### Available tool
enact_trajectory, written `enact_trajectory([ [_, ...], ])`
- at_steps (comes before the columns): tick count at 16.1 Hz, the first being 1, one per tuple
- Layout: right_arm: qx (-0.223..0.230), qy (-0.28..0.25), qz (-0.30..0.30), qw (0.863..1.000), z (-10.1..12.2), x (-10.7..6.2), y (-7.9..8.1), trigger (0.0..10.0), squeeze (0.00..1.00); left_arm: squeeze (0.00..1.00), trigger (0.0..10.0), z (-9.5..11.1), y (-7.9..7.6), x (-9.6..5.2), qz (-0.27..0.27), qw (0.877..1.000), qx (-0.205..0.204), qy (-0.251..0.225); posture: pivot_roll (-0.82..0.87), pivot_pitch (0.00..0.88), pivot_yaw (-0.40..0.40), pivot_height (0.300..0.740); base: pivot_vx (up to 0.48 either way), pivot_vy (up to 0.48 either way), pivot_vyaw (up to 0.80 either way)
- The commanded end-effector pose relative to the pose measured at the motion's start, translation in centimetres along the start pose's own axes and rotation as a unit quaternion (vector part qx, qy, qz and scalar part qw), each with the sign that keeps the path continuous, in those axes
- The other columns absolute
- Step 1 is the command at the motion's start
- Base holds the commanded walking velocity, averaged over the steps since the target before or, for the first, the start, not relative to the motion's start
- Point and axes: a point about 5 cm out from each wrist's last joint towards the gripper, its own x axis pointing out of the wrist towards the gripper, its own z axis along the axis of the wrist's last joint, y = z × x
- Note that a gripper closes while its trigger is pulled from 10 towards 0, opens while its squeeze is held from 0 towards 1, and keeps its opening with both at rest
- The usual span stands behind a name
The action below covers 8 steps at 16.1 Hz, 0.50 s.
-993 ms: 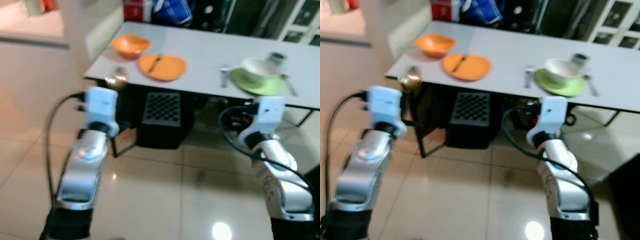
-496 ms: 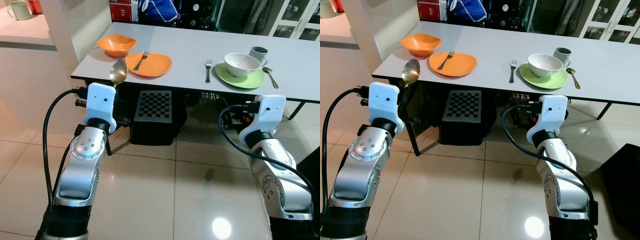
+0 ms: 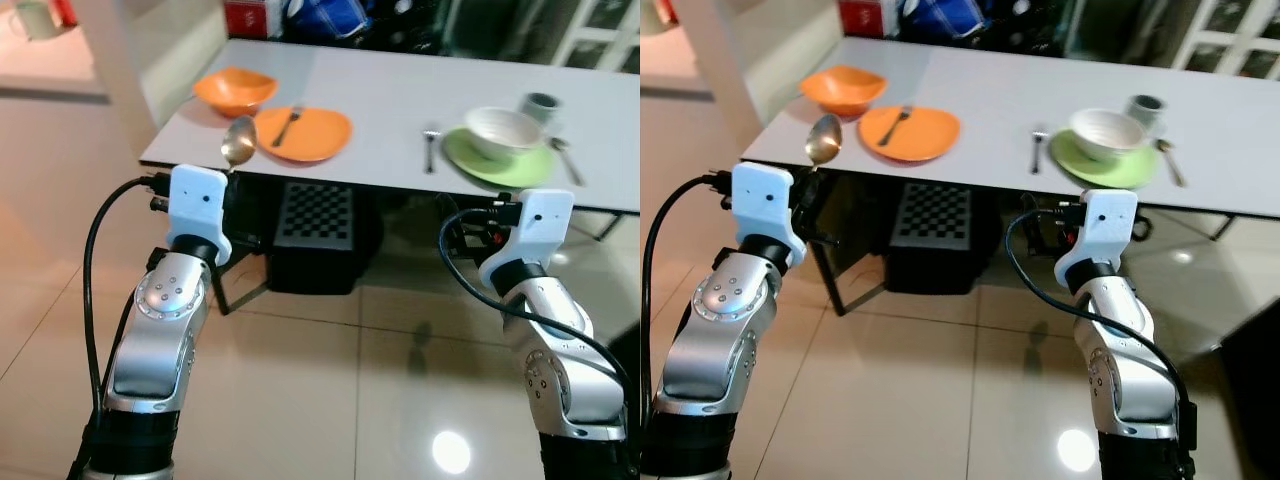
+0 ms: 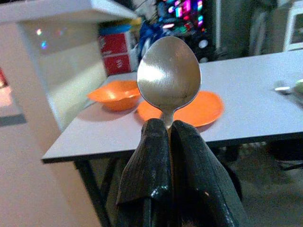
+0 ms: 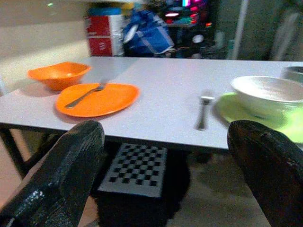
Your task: Setting the table
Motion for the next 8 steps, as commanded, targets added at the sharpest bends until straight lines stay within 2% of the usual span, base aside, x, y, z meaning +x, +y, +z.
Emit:
enact_trajectory([
  [1, -0.004, -0.004, 0.001, 1.000, 0.31, 0.13, 0.15, 10.0, 0.00, 0.00, 10.0, -0.07, 0.11, 0.02, -0.003, 1.000, 0.000, 0.001, 0.03, 0.000, -0.040, 0.740, 0.416, 0.000, 0.00],
  [8, 0.002, 0.002, -0.002, 1.000, 0.07, 0.09, 0.14, 10.0, 0.00, 0.00, 10.0, -0.14, 0.09, -0.04, -0.008, 1.000, 0.002, 0.004, 0.03, 0.000, -0.040, 0.740, 0.421, 0.000, 0.00],
])
